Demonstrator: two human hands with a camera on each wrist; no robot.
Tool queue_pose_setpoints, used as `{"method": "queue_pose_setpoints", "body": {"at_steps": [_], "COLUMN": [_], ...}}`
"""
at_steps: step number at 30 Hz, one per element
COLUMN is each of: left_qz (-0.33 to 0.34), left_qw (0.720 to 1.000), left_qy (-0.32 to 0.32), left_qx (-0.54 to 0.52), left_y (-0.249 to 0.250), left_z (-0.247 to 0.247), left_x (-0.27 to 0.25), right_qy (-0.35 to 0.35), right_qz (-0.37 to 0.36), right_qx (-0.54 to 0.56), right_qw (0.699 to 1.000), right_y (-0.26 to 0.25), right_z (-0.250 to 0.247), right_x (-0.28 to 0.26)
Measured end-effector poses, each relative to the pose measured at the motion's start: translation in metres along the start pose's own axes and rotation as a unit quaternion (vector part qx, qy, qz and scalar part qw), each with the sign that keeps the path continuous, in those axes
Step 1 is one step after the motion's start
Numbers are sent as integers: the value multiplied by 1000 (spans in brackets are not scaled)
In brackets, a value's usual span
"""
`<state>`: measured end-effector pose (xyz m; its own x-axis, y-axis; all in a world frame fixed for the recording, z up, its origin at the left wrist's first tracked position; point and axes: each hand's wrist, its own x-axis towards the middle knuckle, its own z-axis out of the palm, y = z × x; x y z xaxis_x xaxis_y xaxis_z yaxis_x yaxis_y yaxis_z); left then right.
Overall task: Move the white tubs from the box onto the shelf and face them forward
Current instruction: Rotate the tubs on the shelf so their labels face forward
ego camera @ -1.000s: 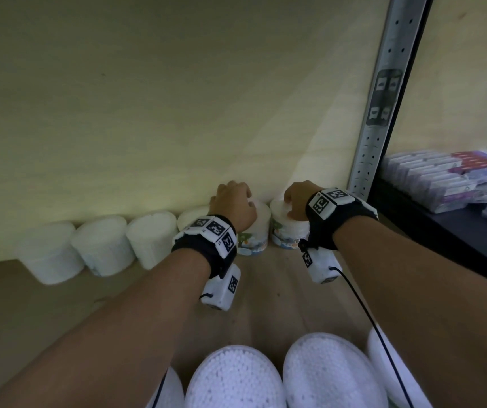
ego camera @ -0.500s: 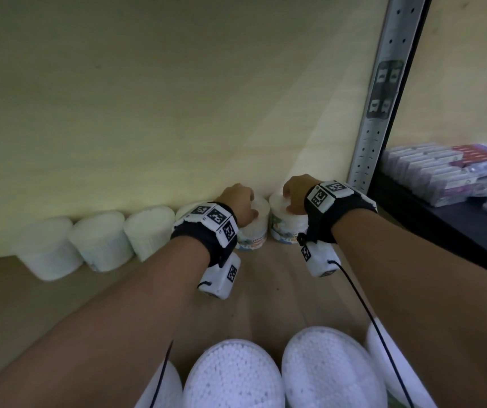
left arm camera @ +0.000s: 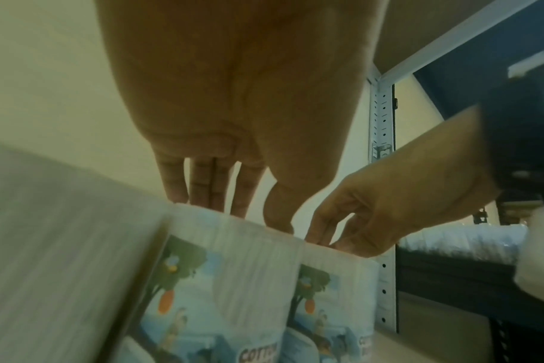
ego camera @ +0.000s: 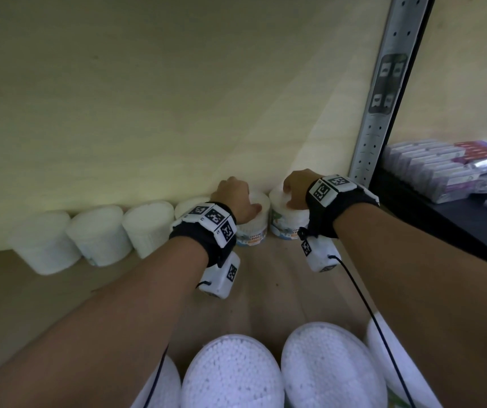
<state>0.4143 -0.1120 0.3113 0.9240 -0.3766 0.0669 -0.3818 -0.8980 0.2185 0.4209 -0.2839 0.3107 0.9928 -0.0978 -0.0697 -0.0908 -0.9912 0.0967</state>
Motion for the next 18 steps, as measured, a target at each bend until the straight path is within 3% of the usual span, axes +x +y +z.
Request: {"method": "queue_pose_setpoints", "body": {"at_steps": [10,14,18], "left_qz": [33,50,74], "left_qw": [999,999,996], "left_qy": [-21,-14,-47], "left_qx": [-23,-7,32], "left_y": [-1,-1,2], "left_z": [-8,-9,-13], "left_x": [0,-1,0], "right_qy": [-9,-12,-34], "right_qz": [-24,8,35], "right_qx": [-6,-15,10], "right_qw": [1000,1000,999], "right_y": [1,-1,-6], "right_z": [-2,-4,-16], "right_x": [4,7,-3]}}
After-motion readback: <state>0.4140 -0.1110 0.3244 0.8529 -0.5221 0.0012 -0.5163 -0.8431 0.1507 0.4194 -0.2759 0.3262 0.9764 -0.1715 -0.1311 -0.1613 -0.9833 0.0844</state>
